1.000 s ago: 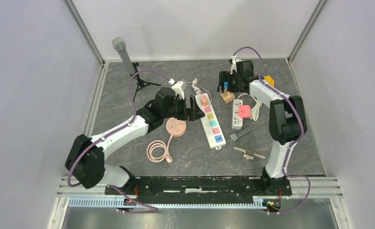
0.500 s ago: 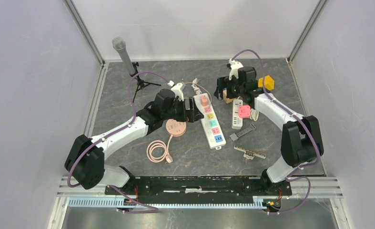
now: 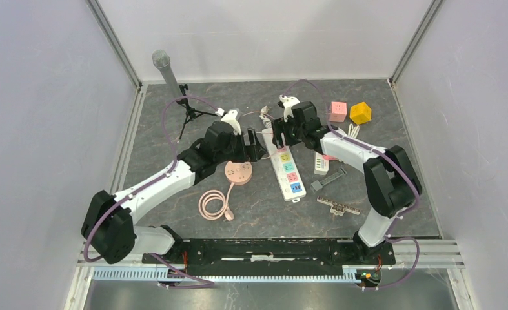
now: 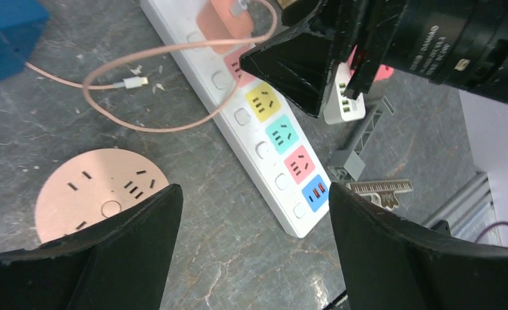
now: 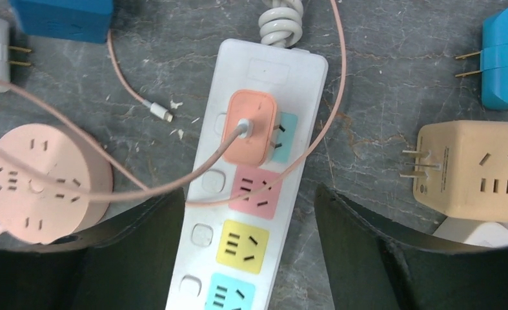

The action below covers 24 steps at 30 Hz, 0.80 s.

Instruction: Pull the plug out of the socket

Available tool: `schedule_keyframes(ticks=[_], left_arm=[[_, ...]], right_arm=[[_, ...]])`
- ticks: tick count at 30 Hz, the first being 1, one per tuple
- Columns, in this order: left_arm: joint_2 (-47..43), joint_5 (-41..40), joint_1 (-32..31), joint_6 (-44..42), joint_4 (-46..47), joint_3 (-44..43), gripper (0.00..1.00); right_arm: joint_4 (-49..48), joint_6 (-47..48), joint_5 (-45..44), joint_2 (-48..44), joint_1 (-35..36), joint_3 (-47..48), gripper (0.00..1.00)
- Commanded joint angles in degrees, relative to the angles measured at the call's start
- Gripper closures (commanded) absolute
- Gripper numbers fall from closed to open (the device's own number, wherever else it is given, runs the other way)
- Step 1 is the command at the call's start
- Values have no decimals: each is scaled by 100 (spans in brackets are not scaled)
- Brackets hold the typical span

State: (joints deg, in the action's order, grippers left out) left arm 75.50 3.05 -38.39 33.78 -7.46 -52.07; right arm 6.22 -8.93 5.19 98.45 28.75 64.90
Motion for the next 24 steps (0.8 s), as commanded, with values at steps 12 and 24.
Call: schedule_keyframes(ticks=[12,24], left_arm=[[-108,-331,715,345,-858,-1136,3],[1295,440,1287,636,-1882,-2317,10]], right_arm=[[-438,-111,-705,869,367,886,42],[-302,-78,-905,503,455,331,87]])
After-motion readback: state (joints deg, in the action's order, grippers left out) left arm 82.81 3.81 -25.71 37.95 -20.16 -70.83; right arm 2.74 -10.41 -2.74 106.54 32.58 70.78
